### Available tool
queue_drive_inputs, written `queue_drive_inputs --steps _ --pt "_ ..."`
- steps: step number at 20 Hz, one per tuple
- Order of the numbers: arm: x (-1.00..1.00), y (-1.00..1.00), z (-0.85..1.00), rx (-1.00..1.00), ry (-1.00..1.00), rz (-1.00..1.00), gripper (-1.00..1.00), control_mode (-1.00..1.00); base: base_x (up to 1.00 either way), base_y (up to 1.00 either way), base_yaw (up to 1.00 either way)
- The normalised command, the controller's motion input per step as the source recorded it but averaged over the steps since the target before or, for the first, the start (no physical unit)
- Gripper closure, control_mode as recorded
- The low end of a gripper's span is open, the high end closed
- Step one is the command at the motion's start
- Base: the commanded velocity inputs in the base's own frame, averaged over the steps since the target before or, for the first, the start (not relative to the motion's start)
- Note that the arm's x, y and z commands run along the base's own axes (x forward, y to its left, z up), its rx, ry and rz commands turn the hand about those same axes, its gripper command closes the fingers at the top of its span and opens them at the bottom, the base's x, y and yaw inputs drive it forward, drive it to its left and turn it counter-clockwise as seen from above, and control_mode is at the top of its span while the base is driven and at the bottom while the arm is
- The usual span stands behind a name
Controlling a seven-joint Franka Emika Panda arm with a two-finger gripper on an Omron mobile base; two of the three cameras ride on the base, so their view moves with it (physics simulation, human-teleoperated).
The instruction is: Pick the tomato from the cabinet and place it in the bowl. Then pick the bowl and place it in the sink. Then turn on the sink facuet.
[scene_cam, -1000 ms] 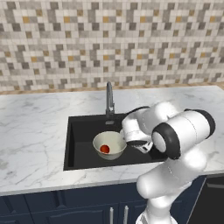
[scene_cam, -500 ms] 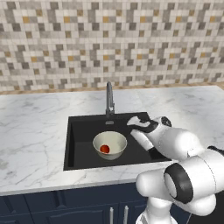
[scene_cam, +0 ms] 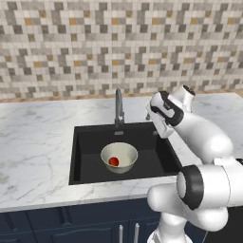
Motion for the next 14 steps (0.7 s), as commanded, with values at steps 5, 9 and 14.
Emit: queue_drive_inputs --steps 5,9,14 --pt "0.03 -0.37 0.59 0.40 0.26 -0.03 -1.00 -1.00 0.00 0.00 0.00" --pt "0.05 -0.03 -0.17 0.47 0.15 -0.01 -1.00 -1.00 0.00 0.00 0.00" --pt "0.08 0.53 -0.81 0.40 -0.02 -0.05 -1.00 -1.00 0.00 0.00 0.00"
